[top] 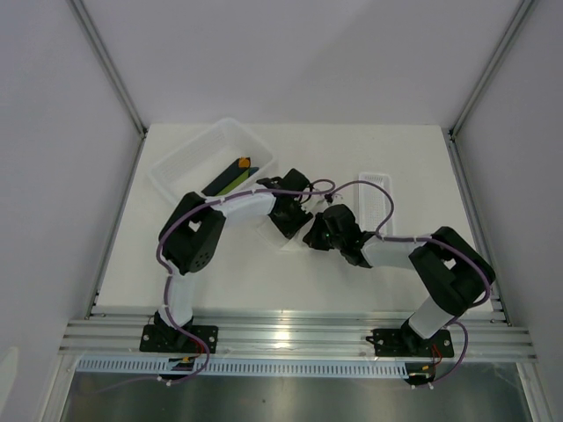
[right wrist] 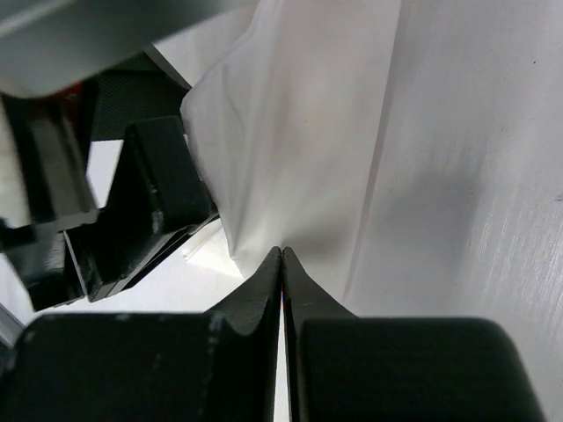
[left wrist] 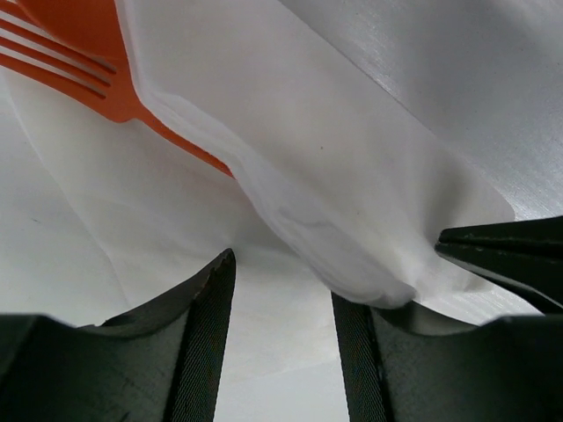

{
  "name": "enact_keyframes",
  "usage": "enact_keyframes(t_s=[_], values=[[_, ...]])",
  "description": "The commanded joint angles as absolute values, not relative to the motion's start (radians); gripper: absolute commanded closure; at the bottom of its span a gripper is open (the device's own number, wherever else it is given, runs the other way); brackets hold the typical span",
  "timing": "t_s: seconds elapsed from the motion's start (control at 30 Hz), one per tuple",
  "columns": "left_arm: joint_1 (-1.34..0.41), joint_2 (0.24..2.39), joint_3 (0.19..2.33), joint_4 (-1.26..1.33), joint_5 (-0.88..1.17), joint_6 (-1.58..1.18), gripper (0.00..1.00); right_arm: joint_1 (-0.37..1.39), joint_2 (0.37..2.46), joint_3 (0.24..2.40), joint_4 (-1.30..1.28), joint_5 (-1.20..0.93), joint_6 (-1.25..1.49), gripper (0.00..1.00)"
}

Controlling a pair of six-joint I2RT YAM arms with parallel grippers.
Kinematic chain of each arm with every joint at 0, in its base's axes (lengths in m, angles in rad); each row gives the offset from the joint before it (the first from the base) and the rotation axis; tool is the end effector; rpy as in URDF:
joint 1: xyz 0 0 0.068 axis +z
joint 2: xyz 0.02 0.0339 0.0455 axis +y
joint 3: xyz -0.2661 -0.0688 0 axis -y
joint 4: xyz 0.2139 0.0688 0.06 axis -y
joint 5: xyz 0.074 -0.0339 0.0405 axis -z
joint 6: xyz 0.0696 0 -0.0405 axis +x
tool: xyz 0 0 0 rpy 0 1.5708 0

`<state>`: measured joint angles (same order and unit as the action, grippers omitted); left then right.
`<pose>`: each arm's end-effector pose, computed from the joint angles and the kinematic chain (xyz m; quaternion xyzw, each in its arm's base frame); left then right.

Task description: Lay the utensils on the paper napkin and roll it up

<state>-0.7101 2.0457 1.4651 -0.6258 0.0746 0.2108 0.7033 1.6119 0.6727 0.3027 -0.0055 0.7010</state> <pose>0.3034 -0.2677 0.1490 0.4427 0.8774 -0.0803 0.1664 0.2447 0.2080 0.1568 -0.0023 0.8929 0.2927 0.3422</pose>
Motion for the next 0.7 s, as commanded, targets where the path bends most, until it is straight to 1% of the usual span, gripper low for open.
enact_keyframes(t_s=[0.0,0.13,0.43,0.63,0.67], values=[[-0.696,2.008,1.443,-0.655,0.109,0.196,0.48,0.707,1.647,0.713,0.296,-0.029,0.672,0.97],[-0.687,1.979,1.442,-0.661,0.115,0.196,0.43,0.695,1.681,0.745,0.261,-0.058,0.66,0.97],[-0.663,1.902,1.445,-0.699,0.14,0.202,0.33,0.672,1.741,0.88,0.043,-0.106,0.643,0.96],[-0.626,1.789,1.43,-0.729,0.167,0.219,0.25,0.667,1.763,0.919,0.005,-0.123,0.653,0.96],[-0.623,1.764,1.434,-0.73,0.172,0.222,0.23,0.666,1.767,0.92,-0.027,-0.126,0.653,0.96]])
